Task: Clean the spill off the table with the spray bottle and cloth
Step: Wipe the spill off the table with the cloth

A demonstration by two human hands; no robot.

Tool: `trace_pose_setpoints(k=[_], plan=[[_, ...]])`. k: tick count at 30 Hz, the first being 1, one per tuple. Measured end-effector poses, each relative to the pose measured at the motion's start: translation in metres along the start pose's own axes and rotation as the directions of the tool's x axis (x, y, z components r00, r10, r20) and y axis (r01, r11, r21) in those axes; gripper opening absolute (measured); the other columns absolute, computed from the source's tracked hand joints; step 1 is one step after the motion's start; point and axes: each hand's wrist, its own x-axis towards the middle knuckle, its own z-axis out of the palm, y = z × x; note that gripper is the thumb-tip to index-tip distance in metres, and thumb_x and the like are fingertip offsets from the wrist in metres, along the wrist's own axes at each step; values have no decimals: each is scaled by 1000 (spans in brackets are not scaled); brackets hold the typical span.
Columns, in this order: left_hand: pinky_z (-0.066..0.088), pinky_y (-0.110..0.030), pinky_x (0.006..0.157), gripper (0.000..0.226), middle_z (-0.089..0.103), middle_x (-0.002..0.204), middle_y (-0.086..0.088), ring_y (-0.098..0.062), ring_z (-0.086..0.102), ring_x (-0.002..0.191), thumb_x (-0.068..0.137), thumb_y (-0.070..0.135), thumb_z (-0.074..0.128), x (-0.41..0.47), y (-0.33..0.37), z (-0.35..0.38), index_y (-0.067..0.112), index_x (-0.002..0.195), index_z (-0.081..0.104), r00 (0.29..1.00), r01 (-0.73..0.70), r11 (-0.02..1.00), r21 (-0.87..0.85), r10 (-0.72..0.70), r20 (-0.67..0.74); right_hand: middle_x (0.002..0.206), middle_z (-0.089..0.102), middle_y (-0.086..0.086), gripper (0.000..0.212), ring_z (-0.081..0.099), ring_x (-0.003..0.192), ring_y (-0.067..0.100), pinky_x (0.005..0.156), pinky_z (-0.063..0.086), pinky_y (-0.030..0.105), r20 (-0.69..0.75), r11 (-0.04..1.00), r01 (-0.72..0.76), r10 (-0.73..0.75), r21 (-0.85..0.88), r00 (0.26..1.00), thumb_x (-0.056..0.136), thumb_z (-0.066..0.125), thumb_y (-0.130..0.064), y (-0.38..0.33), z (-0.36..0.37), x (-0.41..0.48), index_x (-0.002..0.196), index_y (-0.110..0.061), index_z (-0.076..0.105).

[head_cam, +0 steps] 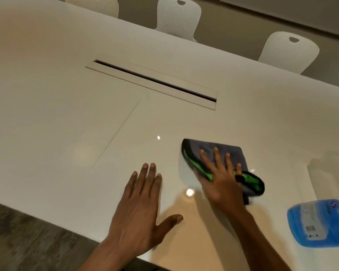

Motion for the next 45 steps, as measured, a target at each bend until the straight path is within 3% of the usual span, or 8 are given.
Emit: trace_pose_setpoints(k=[3,7,16,20,26,34,39,45], plan=[[15,-49,126,110,19,176,-18,-35,15,165,94,89,34,1,1,0,3,162,39,1000,1,1000,-13,-1,-4,175,-7,-5,71,-8,161,32,127,-8,59,85,997,-65,68,-30,994,96,15,-75,-11,-2,55,160,-50,-1],[7,-46,130,115,3,179,-11,-27,-3,167,91,95,26,2,-4,-5,10,168,26,1000,-5,999,-37,6,27,175,-1,-4,80,-4,161,34,127,-6,60,72,994,105,-104,-9,992,87,5,-80,-40,-2,82,161,-49,6],[4,-52,133,122,9,179,-11,-25,-1,167,87,98,32,4,-36,-17,6,168,26,999,52,998,-17,-53,-11,175,-3,-5,84,-10,161,30,128,-9,56,47,931,366,-366,8,929,91,53,-44,-45,1,-22,160,-51,6],[5,-51,135,123,-3,180,-5,-20,-11,167,86,99,28,2,-56,-21,10,170,20,995,95,995,-36,-96,-15,173,-7,-13,79,-18,160,20,126,-18,47,59,939,333,-339,90,939,90,44,-43,-22,-6,-42,158,-56,7],[4,-49,135,119,-9,180,-3,-17,-18,165,88,97,22,0,-56,-22,12,171,15,995,92,995,-22,-93,-30,175,-1,-5,69,-3,161,33,127,-3,60,37,993,114,-113,-36,993,95,23,-69,-42,7,45,160,-52,7],[11,-51,132,117,9,180,-7,-23,-1,167,89,95,30,3,-60,-22,9,168,27,997,79,997,-6,-80,-23,174,16,-1,65,10,161,32,127,5,62,-12,950,311,-311,29,950,96,39,-62,-95,9,16,158,-47,27],[11,-55,134,118,0,180,-6,-22,-10,167,89,96,24,2,-61,-24,10,170,18,997,78,996,-32,-77,7,174,0,-11,75,-12,161,23,128,-10,54,16,945,316,-318,88,948,94,51,-45,-67,6,-22,158,-55,13],[13,-57,134,121,-2,180,-9,-26,-10,167,88,97,20,3,-59,-26,8,169,20,996,85,996,2,-85,27,175,4,-5,60,2,161,30,128,-4,58,60,999,30,-32,37,998,102,34,-63,-25,-6,62,158,-53,18]])
